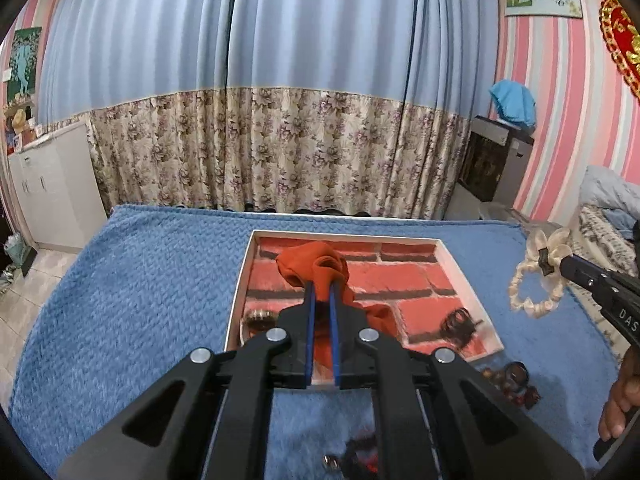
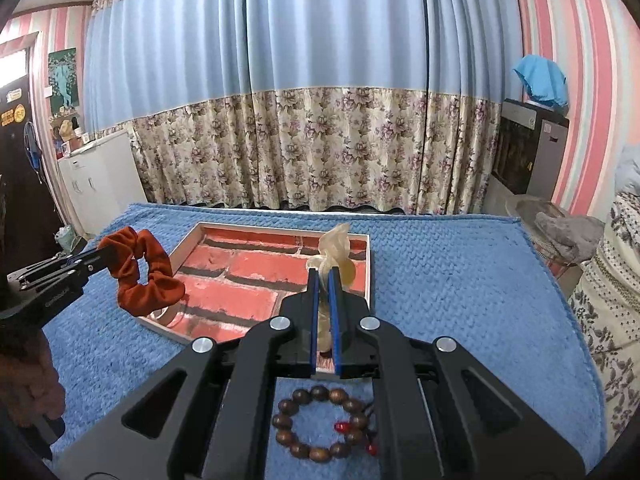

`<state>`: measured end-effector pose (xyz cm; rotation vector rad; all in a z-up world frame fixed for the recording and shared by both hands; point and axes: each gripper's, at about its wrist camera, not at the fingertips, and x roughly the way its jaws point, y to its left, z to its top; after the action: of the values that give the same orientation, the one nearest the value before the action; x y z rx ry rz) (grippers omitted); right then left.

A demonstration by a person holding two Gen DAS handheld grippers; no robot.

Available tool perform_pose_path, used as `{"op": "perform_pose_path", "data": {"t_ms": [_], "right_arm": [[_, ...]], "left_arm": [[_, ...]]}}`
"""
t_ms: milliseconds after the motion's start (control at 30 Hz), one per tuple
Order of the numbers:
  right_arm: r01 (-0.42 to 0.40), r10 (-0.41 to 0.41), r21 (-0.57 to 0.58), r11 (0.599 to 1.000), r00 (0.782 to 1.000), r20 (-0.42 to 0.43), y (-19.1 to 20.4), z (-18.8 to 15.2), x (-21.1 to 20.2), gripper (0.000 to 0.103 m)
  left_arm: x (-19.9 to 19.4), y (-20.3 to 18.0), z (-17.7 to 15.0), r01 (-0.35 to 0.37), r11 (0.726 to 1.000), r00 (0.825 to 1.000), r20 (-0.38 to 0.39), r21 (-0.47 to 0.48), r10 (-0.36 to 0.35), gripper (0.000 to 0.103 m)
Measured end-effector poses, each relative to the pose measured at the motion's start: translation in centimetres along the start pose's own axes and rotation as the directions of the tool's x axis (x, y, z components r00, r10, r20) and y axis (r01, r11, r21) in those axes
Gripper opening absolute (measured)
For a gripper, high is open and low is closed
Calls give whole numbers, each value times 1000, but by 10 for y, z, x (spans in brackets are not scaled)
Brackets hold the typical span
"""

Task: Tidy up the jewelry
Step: 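Carry both scrunchies over the tray with the left and right tools, then open both tools to drop the scrunchies in the tray, then withdraw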

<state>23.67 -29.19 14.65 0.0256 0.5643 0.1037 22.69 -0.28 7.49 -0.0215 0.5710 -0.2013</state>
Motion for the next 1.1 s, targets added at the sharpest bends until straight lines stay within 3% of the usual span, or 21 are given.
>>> {"op": "perform_pose_path", "data": {"t_ms": [200, 567, 867, 1100], "right_arm": [[15, -15, -14, 1000, 999, -52, -4, 13, 46, 6], [-16, 22, 52, 999, 991, -130, -10, 28, 115, 6], [-14, 23, 44, 999, 977, -214, -3, 22, 165, 7], [42, -32, 26, 999, 954, -299, -9, 3, 193, 7]], "left_arm": [[46, 4, 10, -35, 999, 998, -42, -3, 35, 6], [111, 18, 15, -38, 999, 992, -120, -35, 33, 6], [154, 14, 9, -68, 998, 980, -187, 0, 66, 6], [178, 23, -6, -75, 997, 966, -249, -16, 69, 7]]}}
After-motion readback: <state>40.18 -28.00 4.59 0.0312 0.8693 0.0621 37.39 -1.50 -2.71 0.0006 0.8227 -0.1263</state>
